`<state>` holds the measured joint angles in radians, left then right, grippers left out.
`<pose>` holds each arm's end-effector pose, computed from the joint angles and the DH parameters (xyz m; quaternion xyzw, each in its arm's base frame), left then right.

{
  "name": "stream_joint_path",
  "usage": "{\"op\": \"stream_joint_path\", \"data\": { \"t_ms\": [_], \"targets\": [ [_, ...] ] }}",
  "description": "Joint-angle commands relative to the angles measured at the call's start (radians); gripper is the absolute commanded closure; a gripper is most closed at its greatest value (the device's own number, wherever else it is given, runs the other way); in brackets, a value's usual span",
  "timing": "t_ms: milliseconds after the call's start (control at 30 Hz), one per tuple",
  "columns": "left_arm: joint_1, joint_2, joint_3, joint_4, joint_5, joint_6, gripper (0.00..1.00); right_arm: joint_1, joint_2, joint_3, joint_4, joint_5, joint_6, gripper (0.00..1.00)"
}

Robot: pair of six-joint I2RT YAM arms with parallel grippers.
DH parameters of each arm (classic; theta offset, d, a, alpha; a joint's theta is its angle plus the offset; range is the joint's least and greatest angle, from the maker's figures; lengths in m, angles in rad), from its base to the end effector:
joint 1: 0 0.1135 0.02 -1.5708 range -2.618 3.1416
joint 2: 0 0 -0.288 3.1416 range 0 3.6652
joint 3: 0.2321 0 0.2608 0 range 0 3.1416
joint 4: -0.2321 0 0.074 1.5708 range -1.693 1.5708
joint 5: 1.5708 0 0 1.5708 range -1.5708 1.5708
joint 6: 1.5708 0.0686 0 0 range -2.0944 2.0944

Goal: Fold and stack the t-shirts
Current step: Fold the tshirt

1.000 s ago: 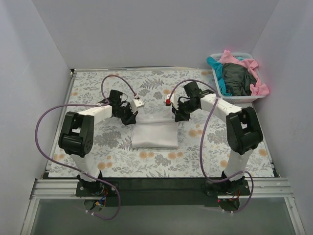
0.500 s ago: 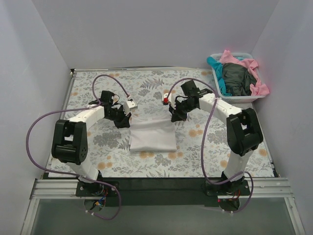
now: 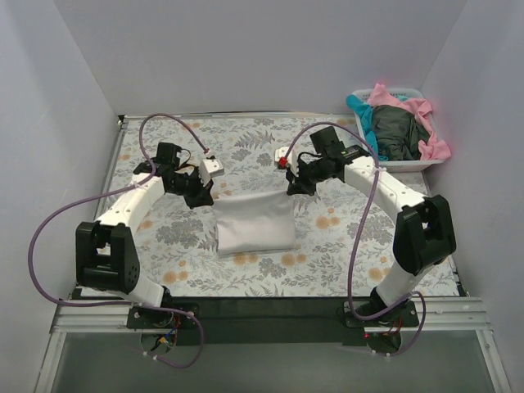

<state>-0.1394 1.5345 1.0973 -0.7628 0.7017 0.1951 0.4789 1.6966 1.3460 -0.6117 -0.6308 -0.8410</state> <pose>0.3015 -0.0870 0.2304 0.2161 0.8996 -0.3329 0.1824 0.3267 0.2152 0.2622 -0.6295 0.6596 0.2398 0.3334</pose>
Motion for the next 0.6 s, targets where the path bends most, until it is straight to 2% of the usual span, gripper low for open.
{"op": "stream_joint_path", "data": {
  "t_ms": [0, 133, 200, 333, 567],
  "targets": [
    [0.007, -0.079, 0.042, -0.076, 0.032, 0.017, 1.00, -0.005, -0.046, 0.024, -0.008, -0.021, -0.007, 0.99],
    [0.020, -0.062, 0.019, -0.043, 0.009, 0.010, 1.00, -0.005, 0.039, 0.071, -0.002, -0.014, 0.003, 0.99],
    [0.024, -0.045, 0.004, 0.044, -0.017, -0.038, 1.00, -0.005, 0.084, 0.107, 0.009, -0.006, 0.008, 0.99],
    [0.026, 0.083, 0.016, 0.173, -0.057, -0.114, 1.00, -0.006, 0.242, 0.194, 0.023, 0.022, 0.031, 0.99],
    [0.027, 0.272, 0.082, 0.319, -0.128, -0.241, 0.98, -0.008, 0.370, 0.280, 0.079, 0.068, 0.086, 0.99]
  ]
}}
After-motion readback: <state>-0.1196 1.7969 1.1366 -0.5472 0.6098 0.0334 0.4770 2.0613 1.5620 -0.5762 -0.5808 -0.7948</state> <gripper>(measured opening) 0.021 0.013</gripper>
